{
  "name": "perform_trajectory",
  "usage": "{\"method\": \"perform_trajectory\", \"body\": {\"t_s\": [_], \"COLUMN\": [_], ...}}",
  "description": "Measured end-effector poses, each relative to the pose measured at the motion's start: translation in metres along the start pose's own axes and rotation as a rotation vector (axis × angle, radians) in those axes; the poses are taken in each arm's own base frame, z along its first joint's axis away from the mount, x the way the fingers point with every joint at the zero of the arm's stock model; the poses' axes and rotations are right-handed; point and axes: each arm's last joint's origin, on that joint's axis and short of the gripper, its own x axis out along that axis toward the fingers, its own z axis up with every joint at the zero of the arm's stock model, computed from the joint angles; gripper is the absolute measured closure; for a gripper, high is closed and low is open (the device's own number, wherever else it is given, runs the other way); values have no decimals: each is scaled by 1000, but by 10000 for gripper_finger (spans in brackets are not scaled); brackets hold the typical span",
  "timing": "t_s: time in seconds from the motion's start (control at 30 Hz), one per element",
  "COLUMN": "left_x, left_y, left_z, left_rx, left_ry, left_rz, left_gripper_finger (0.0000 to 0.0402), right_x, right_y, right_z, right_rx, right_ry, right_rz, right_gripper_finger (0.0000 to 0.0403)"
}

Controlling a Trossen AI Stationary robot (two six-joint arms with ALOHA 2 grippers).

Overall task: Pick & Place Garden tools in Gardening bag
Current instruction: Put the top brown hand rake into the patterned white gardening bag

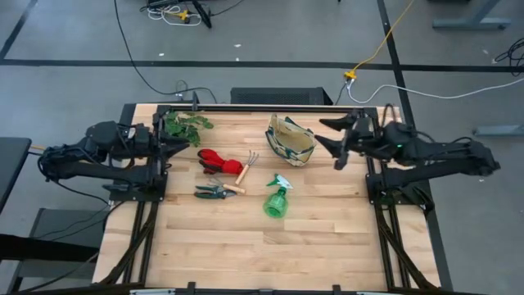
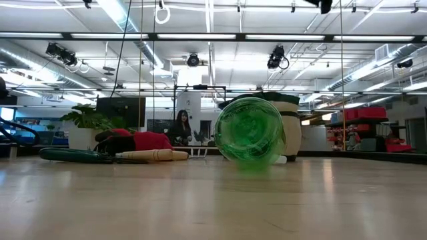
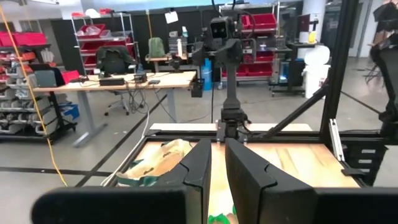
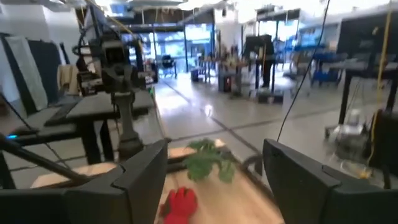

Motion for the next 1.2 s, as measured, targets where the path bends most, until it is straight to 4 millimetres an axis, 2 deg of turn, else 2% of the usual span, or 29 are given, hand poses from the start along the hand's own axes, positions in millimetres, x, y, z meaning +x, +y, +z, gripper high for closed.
{"method": "perform_trajectory", "body": {"t_s": [0.6,0.87,1.1,1.2], "left_x": [20,39,61,67], "left_y": [-1,-1,2,6], "left_z": [-6,-15,-32,-31], "left_rx": [7,17,52,64], "left_ry": [81,171,328,408], "left_rz": [74,185,232,259], "left_gripper_finger": [346,346,346,346], "right_x": [43,60,63,63], "right_y": [16,24,25,25], "right_z": [-40,-30,-29,-30], "right_rx": [88,82,79,81], "right_ry": [207,208,223,231], "right_rz": [90,136,148,147], "right_gripper_finger": [140,140,140,140]}}
